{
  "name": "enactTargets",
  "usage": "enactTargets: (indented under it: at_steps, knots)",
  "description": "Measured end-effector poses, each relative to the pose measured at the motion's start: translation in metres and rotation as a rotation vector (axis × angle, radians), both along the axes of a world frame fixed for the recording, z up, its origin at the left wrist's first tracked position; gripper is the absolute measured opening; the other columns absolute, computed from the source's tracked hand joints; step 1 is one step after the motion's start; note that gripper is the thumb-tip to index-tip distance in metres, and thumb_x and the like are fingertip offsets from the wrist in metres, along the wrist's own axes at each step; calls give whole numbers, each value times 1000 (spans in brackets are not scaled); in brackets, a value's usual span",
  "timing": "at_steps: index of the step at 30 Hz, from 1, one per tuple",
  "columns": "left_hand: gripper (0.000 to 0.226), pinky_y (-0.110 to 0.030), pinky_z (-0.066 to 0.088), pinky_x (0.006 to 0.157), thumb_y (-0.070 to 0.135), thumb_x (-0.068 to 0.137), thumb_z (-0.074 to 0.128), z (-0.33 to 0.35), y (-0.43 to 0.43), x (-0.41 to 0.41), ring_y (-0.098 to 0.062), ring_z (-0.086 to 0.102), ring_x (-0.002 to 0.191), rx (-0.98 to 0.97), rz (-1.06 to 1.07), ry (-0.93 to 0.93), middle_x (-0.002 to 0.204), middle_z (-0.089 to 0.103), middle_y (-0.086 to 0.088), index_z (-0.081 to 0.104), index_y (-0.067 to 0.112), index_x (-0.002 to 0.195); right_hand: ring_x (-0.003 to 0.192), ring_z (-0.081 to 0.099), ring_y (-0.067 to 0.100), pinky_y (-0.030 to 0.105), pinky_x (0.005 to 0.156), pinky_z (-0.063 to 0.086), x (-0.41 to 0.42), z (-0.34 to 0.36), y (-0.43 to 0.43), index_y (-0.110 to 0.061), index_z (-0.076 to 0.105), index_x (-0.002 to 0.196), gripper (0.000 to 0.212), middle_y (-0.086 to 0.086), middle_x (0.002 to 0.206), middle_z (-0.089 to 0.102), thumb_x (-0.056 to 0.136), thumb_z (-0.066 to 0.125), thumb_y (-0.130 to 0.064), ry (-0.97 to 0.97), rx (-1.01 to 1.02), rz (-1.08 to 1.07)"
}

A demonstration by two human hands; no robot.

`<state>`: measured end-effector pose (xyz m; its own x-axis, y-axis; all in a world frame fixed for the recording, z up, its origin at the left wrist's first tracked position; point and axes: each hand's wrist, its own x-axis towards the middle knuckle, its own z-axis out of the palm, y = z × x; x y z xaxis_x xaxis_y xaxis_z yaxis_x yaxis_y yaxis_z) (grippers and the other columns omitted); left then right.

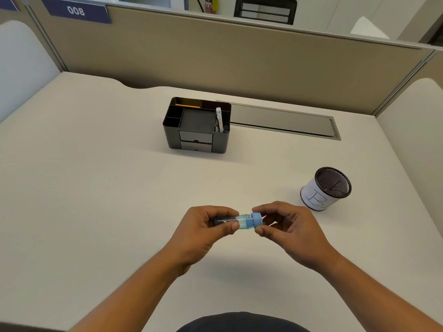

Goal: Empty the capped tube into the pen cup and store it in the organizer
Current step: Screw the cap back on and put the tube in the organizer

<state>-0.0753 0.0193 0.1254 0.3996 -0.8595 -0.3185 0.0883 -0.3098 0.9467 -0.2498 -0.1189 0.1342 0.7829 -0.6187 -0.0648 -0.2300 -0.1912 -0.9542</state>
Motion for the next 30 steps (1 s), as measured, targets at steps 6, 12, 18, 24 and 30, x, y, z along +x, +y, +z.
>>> enactTargets:
  at_steps: [6, 12, 18, 24, 30]
  knots:
    - [25, -20, 54, 82, 18, 74, 84, 2, 0, -2, -6, 69, 93, -96, 15, -262, 93, 75, 17, 75, 29, 95, 67, 70, 10, 19, 64, 56, 0, 5, 5, -32, 78, 96, 31, -2, 86, 79, 77, 83, -7, -36, 89, -43]
    - [26, -17, 51, 82, 17, 74, 84, 8, 1, -3, -8, 67, 95, -223, 20, -504, 93, 73, 14, 74, 28, 95, 64, 71, 16, 22, 62, 58, 1, 10, 8, -24, 80, 91, 21, 6, 80, 79, 70, 80, -27, -88, 208, -75]
    - [25, -17, 49, 82, 15, 75, 82, 13, 0, 0, -14, 66, 94, -292, -2, -585, 93, 72, 13, 73, 27, 96, 64, 72, 18, 25, 59, 59, 3, 11, 9, -15, 79, 93, 22, 8, 77, 77, 76, 77, -29, -88, 192, -80]
    - [25, -20, 52, 79, 19, 75, 83, 10, 1, -1, -8, 67, 94, -241, 52, -499, 92, 71, 16, 72, 30, 94, 80, 73, 14, 25, 69, 60, 3, 17, 4, -27, 75, 102, 29, -1, 96, 78, 77, 84, -15, -60, 101, -45]
    - [25, -28, 53, 77, 21, 75, 83, 10, 2, -4, -9, 66, 95, -222, 53, -473, 93, 71, 18, 72, 32, 94, 76, 74, 16, 25, 69, 61, 4, 22, 2, -23, 77, 97, 27, -1, 92, 79, 77, 83, -7, -7, 68, -42]
